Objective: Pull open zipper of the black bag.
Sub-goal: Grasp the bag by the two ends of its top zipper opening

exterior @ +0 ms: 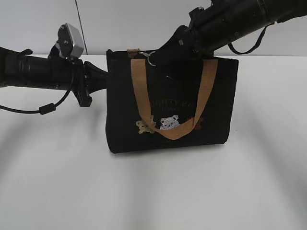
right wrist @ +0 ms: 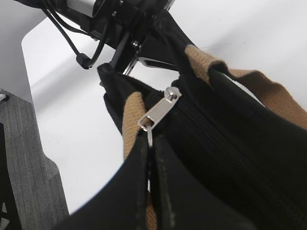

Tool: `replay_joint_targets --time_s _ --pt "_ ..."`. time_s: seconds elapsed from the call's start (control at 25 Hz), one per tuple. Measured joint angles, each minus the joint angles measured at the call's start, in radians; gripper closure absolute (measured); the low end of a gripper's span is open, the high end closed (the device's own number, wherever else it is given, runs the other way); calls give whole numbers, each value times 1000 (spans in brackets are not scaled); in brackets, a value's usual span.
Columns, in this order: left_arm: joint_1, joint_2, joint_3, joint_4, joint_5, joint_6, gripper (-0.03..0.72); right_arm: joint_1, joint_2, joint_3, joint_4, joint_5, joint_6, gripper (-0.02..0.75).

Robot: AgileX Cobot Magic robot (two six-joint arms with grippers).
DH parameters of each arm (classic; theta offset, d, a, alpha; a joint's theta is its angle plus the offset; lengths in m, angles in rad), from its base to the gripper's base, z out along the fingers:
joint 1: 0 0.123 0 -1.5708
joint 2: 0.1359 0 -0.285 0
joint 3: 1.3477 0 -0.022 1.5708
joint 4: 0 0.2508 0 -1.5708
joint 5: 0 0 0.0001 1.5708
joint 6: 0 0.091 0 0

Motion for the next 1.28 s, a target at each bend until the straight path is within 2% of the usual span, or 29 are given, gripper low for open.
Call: replay_joint_targets --time_s 0.72,0.96,1.28 --pt "0 0 0 4 -8 0 669 0 21 0 22 -1 -117 714" --pt "-1 0 0 14 -9 0 669 0 21 -3 40 0 -134 631" --pt "-1 0 0 15 -9 0 669 0 21 -3 44 7 -136 613"
